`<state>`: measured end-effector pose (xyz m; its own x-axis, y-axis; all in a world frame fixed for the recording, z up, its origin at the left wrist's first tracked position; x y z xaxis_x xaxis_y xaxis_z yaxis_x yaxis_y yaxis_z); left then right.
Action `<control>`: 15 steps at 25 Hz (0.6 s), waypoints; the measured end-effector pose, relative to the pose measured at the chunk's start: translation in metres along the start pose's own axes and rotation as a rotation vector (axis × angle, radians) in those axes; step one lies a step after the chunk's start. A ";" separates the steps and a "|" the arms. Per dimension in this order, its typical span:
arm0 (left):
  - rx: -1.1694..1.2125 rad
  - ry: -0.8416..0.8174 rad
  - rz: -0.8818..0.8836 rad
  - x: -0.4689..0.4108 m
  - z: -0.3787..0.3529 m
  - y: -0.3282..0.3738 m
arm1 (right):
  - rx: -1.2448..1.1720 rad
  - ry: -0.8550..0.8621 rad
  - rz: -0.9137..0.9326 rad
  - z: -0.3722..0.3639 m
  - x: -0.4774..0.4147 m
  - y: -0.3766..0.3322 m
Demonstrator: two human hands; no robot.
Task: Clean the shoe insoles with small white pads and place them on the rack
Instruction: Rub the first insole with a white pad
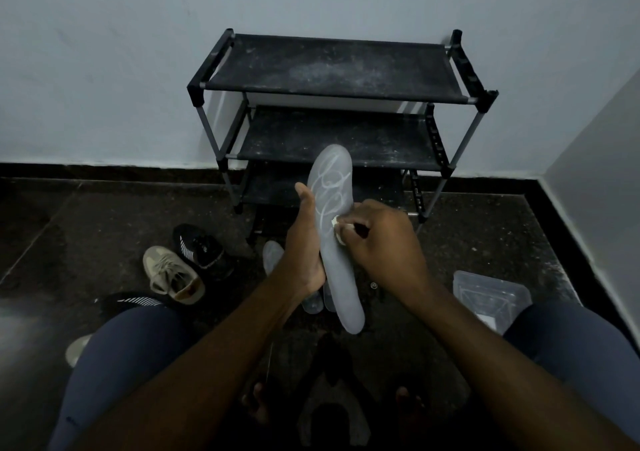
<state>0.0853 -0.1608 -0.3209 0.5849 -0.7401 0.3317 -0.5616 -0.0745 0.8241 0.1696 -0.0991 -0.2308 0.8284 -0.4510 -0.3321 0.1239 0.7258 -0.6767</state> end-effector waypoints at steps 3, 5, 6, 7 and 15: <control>-0.004 -0.045 0.030 0.001 0.000 0.000 | 0.017 -0.078 0.015 -0.006 0.007 -0.001; -0.035 -0.053 0.013 0.002 -0.004 0.003 | 0.045 -0.003 -0.017 0.007 0.003 0.009; -0.029 -0.065 0.004 0.003 -0.009 0.005 | 0.044 0.039 -0.031 0.013 -0.001 0.011; -0.005 -0.071 0.016 0.004 -0.013 0.003 | 0.031 0.053 -0.034 0.014 -0.003 0.010; -0.011 -0.004 0.018 0.006 -0.004 -0.001 | -0.017 0.046 -0.030 0.013 -0.003 0.013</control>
<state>0.0916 -0.1624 -0.3176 0.5727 -0.7439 0.3443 -0.5654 -0.0543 0.8230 0.1756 -0.0817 -0.2302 0.7982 -0.4966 -0.3409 0.1393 0.7028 -0.6976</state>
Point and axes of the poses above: each hand's wrist, its own x-axis away from the middle knuckle, its own z-axis out of the back of the hand, y = z × x, the point moved 10 cm from there along -x, towards the middle knuckle, and after that the axes turned 3 degrees about -x, right-handed, at the moved point
